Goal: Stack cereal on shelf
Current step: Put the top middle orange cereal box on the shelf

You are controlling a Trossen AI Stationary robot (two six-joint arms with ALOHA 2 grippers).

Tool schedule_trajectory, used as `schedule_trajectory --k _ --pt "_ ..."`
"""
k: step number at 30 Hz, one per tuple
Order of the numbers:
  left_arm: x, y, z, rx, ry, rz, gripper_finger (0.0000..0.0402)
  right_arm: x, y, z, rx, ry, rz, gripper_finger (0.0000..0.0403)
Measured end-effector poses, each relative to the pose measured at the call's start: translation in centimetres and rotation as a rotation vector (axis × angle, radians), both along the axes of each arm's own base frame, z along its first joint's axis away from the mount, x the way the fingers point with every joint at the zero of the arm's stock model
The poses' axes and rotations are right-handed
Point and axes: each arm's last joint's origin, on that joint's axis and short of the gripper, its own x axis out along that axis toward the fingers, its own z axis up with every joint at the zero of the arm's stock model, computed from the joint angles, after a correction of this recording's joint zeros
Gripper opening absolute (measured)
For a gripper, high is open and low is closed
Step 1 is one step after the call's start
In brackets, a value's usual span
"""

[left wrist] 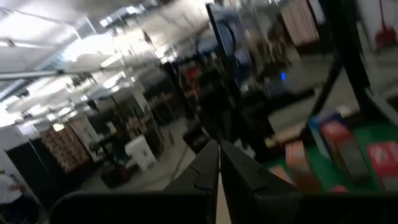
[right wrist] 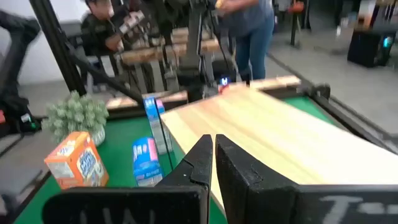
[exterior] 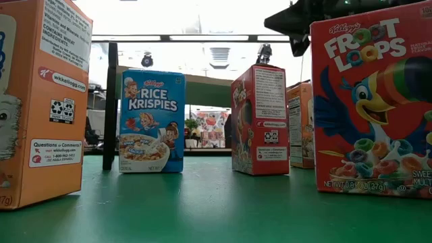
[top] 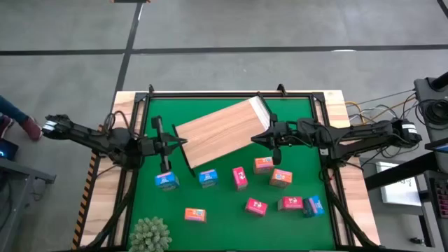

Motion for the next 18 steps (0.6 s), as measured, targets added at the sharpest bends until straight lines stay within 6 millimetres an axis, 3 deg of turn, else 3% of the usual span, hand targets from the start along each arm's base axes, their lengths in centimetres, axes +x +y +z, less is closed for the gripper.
schedule_trajectory --k 6,10,18 --pt "0.6 0.3 0.6 0.038 0.066 0.028 0.0000 0.9 -0.1 1.2 -0.007 0.100 0.000 0.0013" --pt "0.5 0.5 -0.1 0.096 0.089 0.043 0.0000 1.2 -0.2 1.8 -0.039 0.109 0.002 0.0013" --pt "-0.4 0.7 -0.9 0.111 0.098 0.044 0.0000 1.5 -0.4 1.6 -0.136 0.136 0.013 0.0013"
